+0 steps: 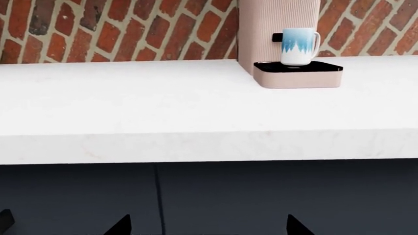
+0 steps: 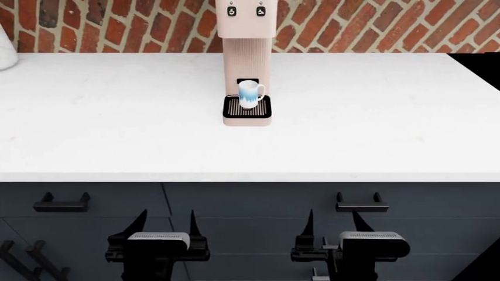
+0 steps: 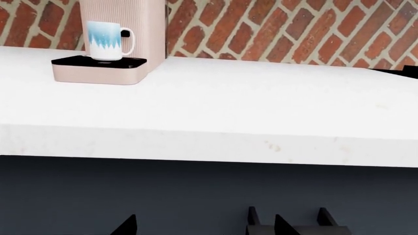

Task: Press the button on the coffee machine to serve coffee.

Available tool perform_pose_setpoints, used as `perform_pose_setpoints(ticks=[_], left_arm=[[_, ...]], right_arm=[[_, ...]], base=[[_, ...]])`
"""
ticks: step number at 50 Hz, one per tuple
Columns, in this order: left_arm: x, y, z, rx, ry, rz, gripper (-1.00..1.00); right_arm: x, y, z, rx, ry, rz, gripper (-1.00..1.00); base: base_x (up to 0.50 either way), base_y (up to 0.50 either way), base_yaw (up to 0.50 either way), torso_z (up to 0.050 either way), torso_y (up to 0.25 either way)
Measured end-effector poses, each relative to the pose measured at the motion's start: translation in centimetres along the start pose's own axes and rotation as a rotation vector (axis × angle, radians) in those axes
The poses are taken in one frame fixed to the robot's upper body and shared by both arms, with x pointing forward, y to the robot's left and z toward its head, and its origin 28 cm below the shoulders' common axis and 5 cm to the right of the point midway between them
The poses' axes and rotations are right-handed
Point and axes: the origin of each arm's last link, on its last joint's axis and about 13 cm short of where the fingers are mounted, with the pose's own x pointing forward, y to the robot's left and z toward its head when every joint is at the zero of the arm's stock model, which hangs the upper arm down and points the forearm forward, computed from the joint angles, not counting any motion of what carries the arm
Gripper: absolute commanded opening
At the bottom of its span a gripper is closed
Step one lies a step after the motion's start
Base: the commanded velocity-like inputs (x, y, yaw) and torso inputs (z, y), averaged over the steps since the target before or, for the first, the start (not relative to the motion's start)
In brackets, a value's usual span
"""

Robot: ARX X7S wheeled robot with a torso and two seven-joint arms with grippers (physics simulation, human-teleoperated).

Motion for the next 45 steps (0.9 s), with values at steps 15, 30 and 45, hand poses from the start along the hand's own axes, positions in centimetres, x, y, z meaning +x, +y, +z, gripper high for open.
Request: perform_pose_setpoints(ticks=[15, 30, 45], left_arm=[[-0.2, -0.4, 2.7, -0.022, -0.004, -0.019, 1.00], [1.3, -0.3, 9.4, -0.039, -0.065, -0.061, 1.00], [3.3, 1.0, 14.3, -0.016, -0.087, -0.070, 1.00]], right_arm=[[0.0, 0.0, 2.8, 0.011, -0.012, 0.016, 1.00], [0.5, -1.8, 9.9, 0.032, -0.107, 0.024, 1.00], [0.8, -4.4, 14.3, 0.043, -0.150, 0.042, 1.00]], base=[[0.00, 0.00, 0.00, 0.000, 0.000], [0.00, 0.00, 0.00, 0.000, 0.000], [0.00, 0.00, 0.00, 0.000, 0.000]])
